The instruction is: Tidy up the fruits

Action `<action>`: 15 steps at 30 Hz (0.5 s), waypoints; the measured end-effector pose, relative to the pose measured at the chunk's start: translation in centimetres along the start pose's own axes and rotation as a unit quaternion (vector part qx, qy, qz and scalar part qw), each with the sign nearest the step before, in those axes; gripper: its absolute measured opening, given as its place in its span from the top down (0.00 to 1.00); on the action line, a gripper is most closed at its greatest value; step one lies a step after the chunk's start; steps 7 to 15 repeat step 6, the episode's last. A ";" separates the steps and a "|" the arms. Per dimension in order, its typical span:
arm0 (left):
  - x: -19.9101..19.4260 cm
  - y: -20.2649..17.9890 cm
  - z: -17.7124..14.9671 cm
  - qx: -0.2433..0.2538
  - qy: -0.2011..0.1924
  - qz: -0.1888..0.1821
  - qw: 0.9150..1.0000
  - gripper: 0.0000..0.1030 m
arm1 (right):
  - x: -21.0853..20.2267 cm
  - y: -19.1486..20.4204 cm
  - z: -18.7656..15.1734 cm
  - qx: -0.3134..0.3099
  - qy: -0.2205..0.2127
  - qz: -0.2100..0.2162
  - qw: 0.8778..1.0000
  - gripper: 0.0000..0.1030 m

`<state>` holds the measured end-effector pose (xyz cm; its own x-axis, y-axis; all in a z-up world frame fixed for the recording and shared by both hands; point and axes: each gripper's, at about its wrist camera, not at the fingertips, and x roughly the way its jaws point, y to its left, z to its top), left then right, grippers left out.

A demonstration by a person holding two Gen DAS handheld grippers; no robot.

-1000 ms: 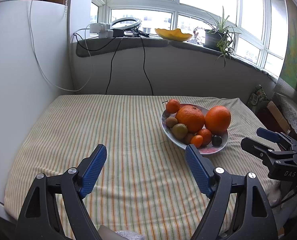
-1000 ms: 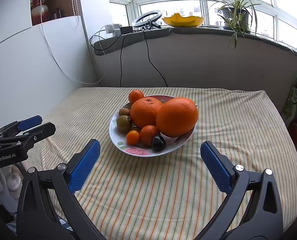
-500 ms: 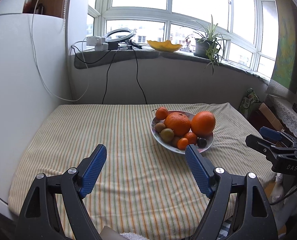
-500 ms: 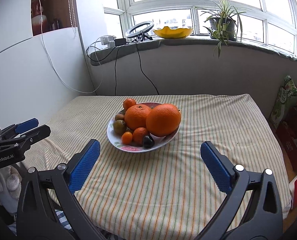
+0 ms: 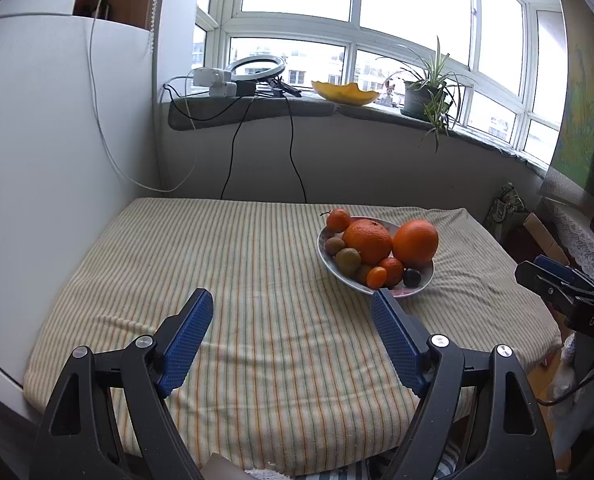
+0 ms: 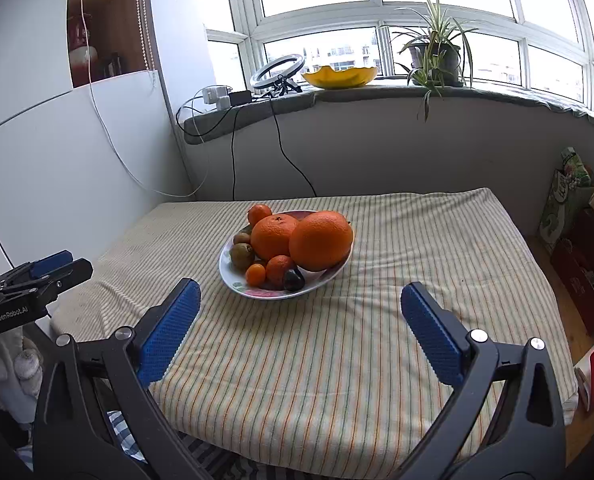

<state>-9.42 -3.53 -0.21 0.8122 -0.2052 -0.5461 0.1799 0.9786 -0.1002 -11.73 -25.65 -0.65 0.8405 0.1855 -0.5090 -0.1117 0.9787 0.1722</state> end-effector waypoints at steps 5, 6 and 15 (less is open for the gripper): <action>1.2 1.3 0.2 -0.015 -0.005 0.001 1.000 0.21 | 1.5 0.8 0.1 -0.012 0.009 0.006 1.000 0.01; 1.7 1.5 0.3 -0.016 -0.002 0.001 1.000 0.21 | 1.9 0.8 0.1 -0.015 0.012 0.006 1.000 0.01; 1.7 1.5 0.3 -0.016 -0.002 0.001 1.000 0.21 | 1.9 0.8 0.1 -0.015 0.012 0.006 1.000 0.01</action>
